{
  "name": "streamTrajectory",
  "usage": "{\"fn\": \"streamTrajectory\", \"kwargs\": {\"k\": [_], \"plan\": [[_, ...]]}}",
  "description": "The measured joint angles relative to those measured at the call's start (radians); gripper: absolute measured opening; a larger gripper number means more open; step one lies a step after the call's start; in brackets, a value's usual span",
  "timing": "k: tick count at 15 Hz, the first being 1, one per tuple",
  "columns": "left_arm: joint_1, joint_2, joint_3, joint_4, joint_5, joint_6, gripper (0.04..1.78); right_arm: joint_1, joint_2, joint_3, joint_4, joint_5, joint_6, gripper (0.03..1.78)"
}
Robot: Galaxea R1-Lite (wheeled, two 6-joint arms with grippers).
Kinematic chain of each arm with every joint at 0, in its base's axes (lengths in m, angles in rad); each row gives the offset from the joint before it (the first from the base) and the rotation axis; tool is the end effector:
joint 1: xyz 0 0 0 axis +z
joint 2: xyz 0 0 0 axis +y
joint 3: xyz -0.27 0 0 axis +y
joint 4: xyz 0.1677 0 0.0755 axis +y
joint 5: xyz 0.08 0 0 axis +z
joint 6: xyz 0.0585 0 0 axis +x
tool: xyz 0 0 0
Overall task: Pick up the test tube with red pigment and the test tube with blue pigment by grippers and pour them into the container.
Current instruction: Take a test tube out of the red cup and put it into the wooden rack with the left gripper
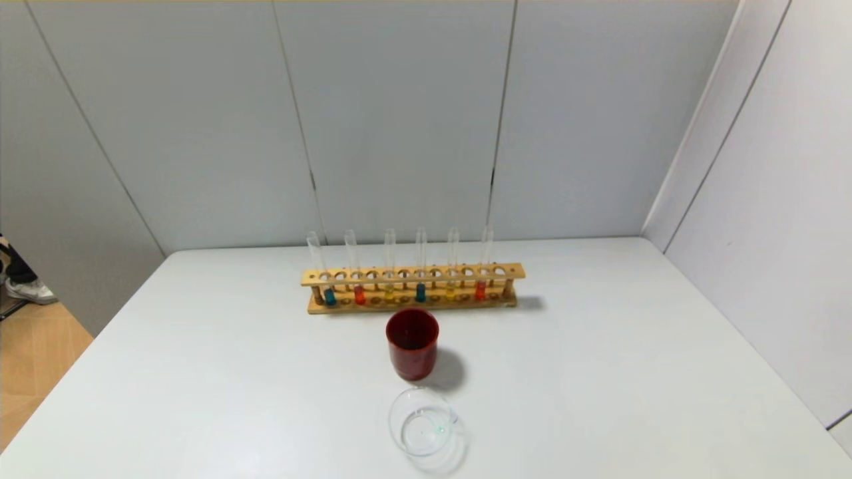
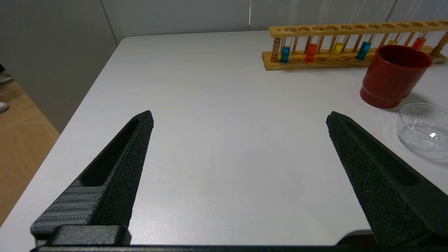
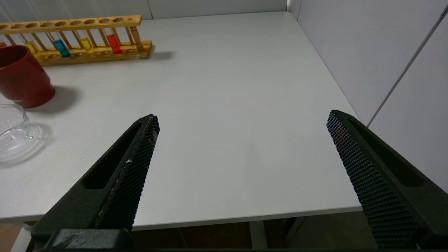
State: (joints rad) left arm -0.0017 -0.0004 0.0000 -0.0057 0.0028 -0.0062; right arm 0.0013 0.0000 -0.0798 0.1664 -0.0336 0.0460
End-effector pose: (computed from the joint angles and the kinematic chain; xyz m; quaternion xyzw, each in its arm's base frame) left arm 0.0362 0.0001 0.0763 -0.0031 -0.0031 0.0005 1.0000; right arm 0.0291 -0.0019 0.0767 0.0222 0.0429 -0.0171 0.9987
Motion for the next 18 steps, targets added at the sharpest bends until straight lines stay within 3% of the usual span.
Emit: {"fn": "streamTrajectory", "kwargs": {"k": [12, 14, 18], "plan": [[0.0, 0.0, -0.003, 0.002, -0.004, 0.039, 1.75, 0.0, 0.0, 0.0, 0.0, 0.0, 0.0, 1.75], [0.0, 0.001, -0.047, 0.026, -0.039, 0.05, 1.75, 0.0, 0.0, 0.0, 0.0, 0.0, 0.0, 1.75], [0.0, 0.044, -0.245, 0.213, -0.131, 0.052, 1.75, 0.0, 0.0, 0.0, 0.0, 0.0, 0.0, 1.75]]}}
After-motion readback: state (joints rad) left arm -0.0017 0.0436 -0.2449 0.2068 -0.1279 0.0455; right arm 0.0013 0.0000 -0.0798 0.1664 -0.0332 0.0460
